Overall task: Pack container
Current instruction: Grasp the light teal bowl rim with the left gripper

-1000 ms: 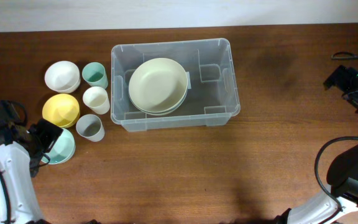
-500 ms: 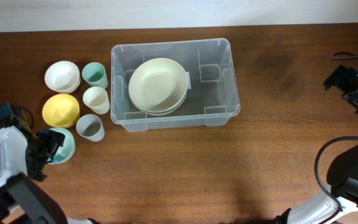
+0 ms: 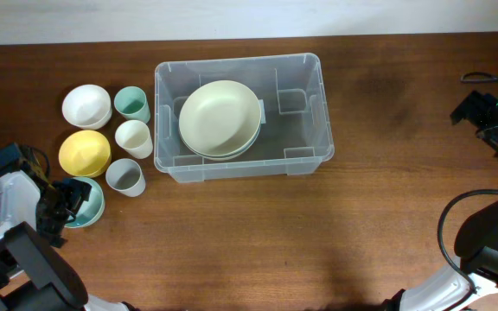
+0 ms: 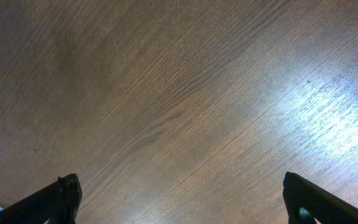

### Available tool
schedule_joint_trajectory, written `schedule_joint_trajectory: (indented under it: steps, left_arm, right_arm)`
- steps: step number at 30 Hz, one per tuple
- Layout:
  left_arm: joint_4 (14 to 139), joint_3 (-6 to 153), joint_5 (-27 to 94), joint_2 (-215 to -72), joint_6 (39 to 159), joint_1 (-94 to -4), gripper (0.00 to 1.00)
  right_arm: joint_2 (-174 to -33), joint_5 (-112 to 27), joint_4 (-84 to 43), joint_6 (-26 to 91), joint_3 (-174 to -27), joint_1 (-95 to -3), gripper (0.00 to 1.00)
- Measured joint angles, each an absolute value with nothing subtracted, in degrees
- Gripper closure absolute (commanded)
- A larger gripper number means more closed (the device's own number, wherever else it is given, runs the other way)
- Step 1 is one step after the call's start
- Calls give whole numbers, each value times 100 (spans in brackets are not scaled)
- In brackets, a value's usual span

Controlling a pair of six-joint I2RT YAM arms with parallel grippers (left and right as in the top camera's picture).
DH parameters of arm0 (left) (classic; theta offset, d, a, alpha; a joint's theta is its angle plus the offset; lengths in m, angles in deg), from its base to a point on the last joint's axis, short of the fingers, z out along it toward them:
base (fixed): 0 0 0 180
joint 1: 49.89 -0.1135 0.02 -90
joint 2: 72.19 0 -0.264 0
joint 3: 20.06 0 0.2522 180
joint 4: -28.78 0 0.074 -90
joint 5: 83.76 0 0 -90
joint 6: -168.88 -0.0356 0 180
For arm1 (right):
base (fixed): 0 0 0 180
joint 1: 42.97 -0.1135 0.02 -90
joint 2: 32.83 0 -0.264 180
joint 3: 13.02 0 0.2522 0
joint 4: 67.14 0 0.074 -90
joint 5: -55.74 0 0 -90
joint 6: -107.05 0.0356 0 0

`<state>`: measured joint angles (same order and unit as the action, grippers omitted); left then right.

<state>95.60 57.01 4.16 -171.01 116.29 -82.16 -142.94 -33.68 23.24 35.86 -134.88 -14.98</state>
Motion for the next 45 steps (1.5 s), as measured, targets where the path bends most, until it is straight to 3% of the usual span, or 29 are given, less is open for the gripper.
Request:
schedule_joint_trajectory:
  steps: [22, 25, 32, 38, 44, 45]
  left_arm:
    - [9062, 5223, 254, -17110, 11629, -8216, 1]
    - [9014, 5223, 254, -17110, 11666, -8216, 11]
    - [8998, 5218, 256, -17110, 11706, -8216, 49]
    - [9007, 5218, 254, -17110, 11708, -8216, 58]
    - [9053, 5218, 254, -17110, 11710, -8216, 60]
    - [9055, 5216, 254, -17110, 11710, -8216, 65]
  right_arm:
    - [-14294, -3368, 2324, 3586, -13488, -1498, 1]
    - [-14294, -3368, 2324, 3586, -13488, -1498, 1]
    - [-14292, -3368, 2324, 3588, -13488, -1498, 1]
    - [-14292, -3368, 2324, 3584, -13488, -1498, 1]
    - [-14294, -3368, 2324, 3586, -13488, -1498, 1]
    - [-14292, -3368, 2326, 3586, -13488, -1498, 1]
